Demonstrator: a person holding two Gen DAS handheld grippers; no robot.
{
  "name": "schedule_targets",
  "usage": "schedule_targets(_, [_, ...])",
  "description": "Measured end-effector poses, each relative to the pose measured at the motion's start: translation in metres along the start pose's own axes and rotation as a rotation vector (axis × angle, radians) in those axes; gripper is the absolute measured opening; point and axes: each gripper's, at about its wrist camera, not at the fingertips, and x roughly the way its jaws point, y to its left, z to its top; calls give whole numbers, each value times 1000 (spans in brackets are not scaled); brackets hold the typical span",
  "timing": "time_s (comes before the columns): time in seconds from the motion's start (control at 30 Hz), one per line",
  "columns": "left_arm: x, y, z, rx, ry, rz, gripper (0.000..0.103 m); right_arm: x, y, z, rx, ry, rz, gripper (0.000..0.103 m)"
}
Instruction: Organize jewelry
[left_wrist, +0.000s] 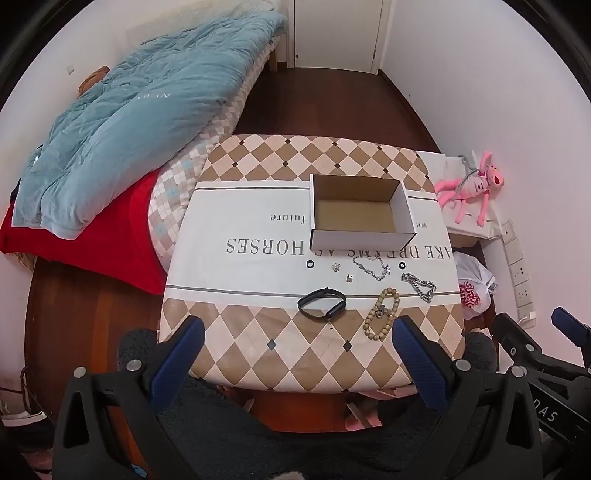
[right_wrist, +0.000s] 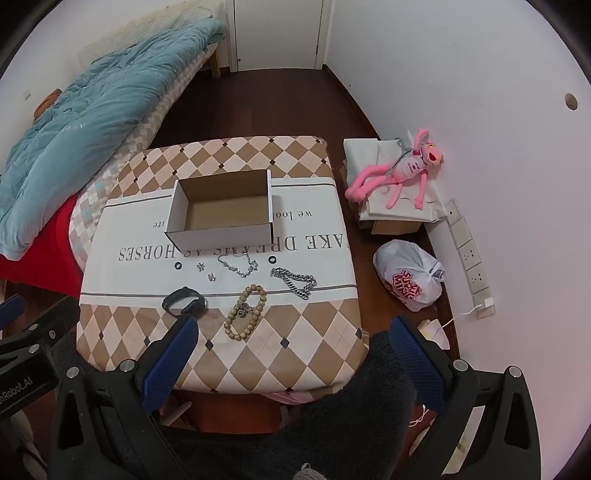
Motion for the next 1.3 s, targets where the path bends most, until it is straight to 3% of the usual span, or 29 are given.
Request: schedule_targets(1.3, [-3,-2,-3,45,-23,10,103,-8,1,3,-1,-12,-1,103])
